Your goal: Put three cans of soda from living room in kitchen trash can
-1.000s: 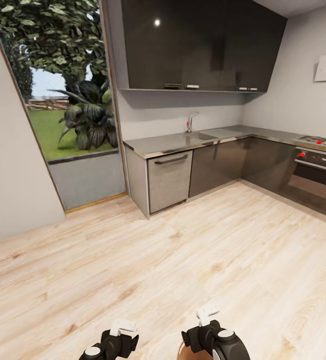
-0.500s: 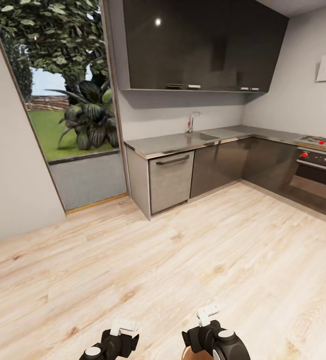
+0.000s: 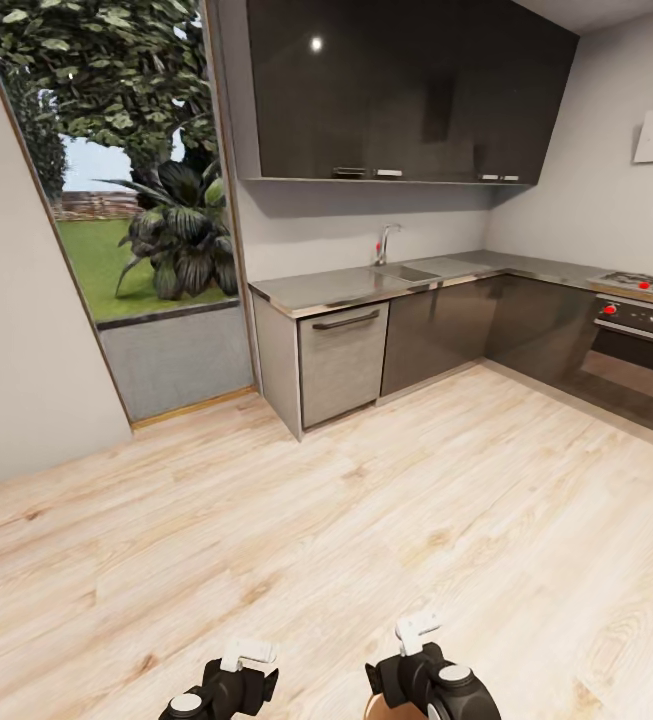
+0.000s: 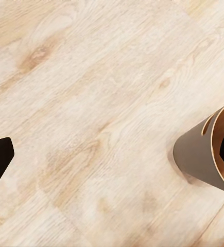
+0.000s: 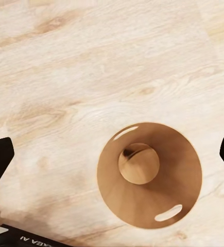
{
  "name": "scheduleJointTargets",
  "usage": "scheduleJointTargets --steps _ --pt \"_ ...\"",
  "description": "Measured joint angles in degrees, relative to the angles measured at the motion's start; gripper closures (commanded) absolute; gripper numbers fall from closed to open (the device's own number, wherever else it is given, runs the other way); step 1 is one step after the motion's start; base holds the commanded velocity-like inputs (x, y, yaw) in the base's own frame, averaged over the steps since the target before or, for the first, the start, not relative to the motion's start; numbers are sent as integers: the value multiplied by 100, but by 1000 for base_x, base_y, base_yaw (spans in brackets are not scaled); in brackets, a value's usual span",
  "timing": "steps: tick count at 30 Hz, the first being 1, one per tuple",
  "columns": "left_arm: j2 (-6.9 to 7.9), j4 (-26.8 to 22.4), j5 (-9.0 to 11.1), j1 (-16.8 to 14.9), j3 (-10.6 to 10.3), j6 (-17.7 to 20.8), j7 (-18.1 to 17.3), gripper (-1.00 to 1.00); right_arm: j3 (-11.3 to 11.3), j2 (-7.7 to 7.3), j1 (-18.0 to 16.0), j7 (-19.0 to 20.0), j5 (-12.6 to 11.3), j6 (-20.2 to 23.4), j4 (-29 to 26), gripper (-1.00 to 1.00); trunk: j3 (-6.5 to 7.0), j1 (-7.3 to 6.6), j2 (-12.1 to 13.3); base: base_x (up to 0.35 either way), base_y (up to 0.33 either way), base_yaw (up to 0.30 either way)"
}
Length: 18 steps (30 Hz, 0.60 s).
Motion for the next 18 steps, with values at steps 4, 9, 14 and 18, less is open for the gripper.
scheduleJointTargets --steps 4,9,14,18 --pt "-1 0 -1 0 0 0 -1 -100 -2 4 0 -1 0 -33 28 -100 0 0 0 0 0 0" --pt "0 0 0 0 0 0 -2 -100 0 1 0 -1 0 -47 41 -100 0 0 0 0 0 0" --pt "-1 0 0 0 0 0 -2 -100 -2 -3 0 -1 0 -50 46 -100 0 0 0 0 0 0" --pt "-2 0 0 0 0 0 -1 -100 -3 -3 0 -1 0 -50 47 -100 0 0 0 0 0 0"
